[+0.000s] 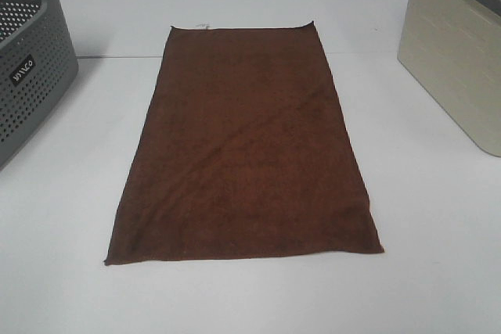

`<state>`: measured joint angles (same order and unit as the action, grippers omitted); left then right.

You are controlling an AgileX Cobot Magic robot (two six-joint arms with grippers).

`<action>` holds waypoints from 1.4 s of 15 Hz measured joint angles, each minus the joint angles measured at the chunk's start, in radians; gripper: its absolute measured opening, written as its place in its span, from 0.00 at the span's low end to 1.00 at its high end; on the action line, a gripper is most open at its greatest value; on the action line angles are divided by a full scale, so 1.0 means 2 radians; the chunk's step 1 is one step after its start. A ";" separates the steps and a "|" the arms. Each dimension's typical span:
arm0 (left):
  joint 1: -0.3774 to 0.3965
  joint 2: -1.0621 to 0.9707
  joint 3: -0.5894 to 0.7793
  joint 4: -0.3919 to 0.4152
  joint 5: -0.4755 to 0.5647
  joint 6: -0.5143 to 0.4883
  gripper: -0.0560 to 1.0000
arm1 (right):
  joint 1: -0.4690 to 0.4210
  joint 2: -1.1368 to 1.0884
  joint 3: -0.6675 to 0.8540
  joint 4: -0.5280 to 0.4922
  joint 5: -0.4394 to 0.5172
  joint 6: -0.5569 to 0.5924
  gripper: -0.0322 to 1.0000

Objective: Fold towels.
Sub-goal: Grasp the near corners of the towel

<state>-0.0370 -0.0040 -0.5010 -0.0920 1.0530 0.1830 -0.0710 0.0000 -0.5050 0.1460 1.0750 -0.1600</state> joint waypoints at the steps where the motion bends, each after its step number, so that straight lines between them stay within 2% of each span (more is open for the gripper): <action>1: 0.000 0.000 0.000 0.000 0.000 0.000 0.64 | 0.000 0.000 0.000 0.000 0.000 0.000 0.80; 21: 0.000 0.000 0.000 0.000 0.000 0.000 0.64 | 0.000 0.000 0.000 0.000 0.000 0.000 0.80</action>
<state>-0.0370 -0.0040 -0.5010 -0.0920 1.0530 0.1830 -0.0710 0.0000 -0.5050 0.1460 1.0750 -0.1600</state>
